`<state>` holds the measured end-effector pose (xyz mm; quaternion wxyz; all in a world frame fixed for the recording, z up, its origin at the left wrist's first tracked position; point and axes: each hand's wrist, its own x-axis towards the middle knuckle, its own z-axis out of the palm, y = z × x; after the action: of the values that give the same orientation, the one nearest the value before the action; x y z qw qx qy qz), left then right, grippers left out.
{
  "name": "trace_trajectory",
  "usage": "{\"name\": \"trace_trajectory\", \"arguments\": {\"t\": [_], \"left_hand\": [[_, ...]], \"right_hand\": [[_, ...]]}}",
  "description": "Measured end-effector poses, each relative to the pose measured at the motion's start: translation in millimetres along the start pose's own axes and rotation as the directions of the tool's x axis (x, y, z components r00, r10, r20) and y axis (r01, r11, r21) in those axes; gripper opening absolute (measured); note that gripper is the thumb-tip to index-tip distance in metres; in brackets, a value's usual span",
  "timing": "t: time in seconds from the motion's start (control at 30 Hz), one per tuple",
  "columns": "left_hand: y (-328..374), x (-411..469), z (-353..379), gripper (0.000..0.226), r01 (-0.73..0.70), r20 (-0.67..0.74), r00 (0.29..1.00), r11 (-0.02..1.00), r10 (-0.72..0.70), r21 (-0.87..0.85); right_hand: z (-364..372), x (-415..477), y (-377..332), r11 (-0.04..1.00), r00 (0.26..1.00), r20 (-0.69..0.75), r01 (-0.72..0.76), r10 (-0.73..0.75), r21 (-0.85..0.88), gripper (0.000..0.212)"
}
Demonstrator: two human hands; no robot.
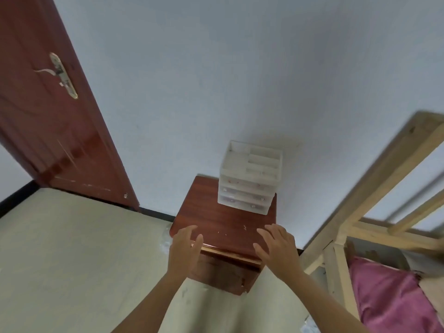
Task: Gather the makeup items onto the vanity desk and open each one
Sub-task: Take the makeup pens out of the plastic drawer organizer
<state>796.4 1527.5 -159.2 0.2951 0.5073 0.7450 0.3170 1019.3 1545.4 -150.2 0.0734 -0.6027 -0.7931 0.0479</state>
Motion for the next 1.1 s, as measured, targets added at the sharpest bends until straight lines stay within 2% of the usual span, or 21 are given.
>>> {"name": "trace_trajectory", "arguments": {"t": [0.2,0.3,0.43,0.53,0.7,0.93,1.03,1.1], "left_hand": [[-11.1,26.5,9.0,0.028,0.124,-0.001,0.992,0.991,-0.124,-0.04],[-17.0,56.3,14.5,0.015,0.157,0.017,0.987,0.986,-0.157,-0.05],[-9.9,113.2,28.7,0.025,0.17,0.054,0.984,0.983,-0.167,-0.064],[1.5,159.8,40.2,0.017,0.151,0.077,0.986,0.987,-0.146,-0.061],[18.6,224.1,62.8,0.033,0.109,0.177,0.979,0.992,-0.096,-0.066],[36.7,263.3,92.4,0.07,0.193,0.32,0.937,0.969,-0.137,-0.151],[39.2,270.8,99.3,0.078,0.23,0.342,0.927,0.953,-0.153,-0.197],[40.2,274.2,101.2,0.075,0.23,0.35,0.925,0.95,-0.145,-0.213]], "right_hand": [[21.3,40.1,6.9,0.998,0.997,0.073,0.003,-0.008,0.066,0.041],[33.2,66.9,12.1,0.991,0.998,0.052,-0.034,0.028,0.131,0.043],[41.7,110.3,29.0,0.932,0.979,0.038,-0.202,0.2,0.299,0.053],[42.0,145.0,42.6,0.891,0.948,0.069,-0.317,0.312,0.327,0.04],[49.4,190.4,57.7,0.79,0.875,0.103,-0.472,0.473,0.392,0.049],[60.4,212.6,71.9,0.6,0.738,0.208,-0.652,0.642,0.463,0.057],[61.3,218.9,78.4,0.522,0.693,0.242,-0.687,0.679,0.506,0.053],[63.7,220.5,80.8,0.445,0.654,0.266,-0.706,0.708,0.551,0.056]]}}
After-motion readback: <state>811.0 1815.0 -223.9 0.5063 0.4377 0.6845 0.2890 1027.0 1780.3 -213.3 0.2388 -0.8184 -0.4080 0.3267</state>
